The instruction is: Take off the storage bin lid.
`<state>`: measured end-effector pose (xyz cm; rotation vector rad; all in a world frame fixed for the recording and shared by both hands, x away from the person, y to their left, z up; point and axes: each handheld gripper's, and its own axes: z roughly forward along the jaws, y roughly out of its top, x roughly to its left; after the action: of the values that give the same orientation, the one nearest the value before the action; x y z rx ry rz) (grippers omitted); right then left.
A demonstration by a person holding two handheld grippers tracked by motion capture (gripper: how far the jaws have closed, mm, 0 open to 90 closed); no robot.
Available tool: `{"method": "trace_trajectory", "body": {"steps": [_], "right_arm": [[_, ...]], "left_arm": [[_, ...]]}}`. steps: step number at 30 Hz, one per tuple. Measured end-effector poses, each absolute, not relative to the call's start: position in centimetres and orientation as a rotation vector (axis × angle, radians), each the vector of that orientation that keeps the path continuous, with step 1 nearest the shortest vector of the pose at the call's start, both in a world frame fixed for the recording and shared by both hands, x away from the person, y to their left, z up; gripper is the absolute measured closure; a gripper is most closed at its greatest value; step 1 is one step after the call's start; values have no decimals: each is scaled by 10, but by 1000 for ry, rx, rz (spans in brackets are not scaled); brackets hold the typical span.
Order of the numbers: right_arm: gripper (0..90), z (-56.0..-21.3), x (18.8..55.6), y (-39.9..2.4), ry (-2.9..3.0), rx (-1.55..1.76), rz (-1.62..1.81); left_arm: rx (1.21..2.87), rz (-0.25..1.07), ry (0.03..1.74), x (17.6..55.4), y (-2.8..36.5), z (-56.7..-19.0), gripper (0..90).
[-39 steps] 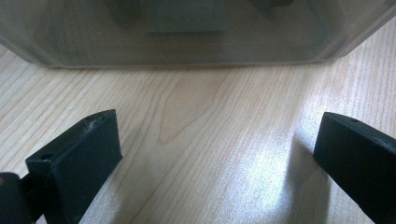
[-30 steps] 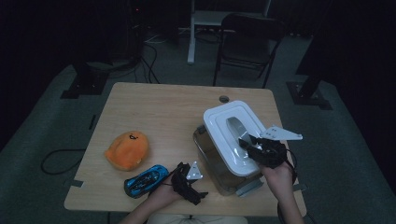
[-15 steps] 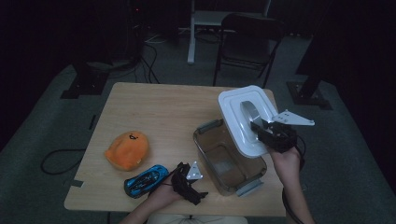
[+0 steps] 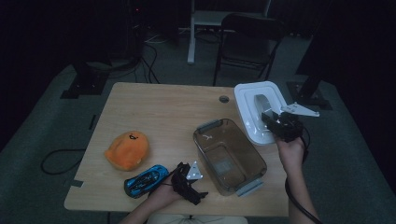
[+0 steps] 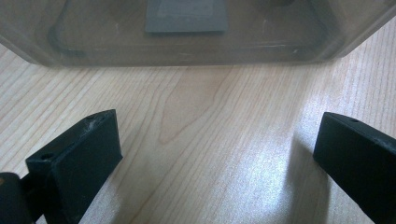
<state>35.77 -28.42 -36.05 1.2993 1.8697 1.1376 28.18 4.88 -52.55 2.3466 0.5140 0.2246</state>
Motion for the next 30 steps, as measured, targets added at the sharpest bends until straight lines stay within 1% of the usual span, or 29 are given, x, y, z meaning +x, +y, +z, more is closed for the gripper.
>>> {"method": "trace_trajectory", "body": {"steps": [9,16,20,22,23,30], "right_arm": [[673,-396,379,-301,1858,1395,1118],[673,-433,398,-309,1865,1475,1086],[673,-453,407,-309,1882,1514,1052],[673,-458,409,-309,1889,1521,1045],[673,-467,412,-309,1897,1542,1038],[672,-490,420,-304,1934,1570,1016]], "left_arm": [[2347,226,514,282,49,-525,13],[2351,226,510,282,49,-525,13],[2351,226,511,282,49,-525,13],[2351,226,511,282,49,-525,13],[2351,226,511,282,49,-525,13],[2350,226,511,282,49,-525,13]]}}
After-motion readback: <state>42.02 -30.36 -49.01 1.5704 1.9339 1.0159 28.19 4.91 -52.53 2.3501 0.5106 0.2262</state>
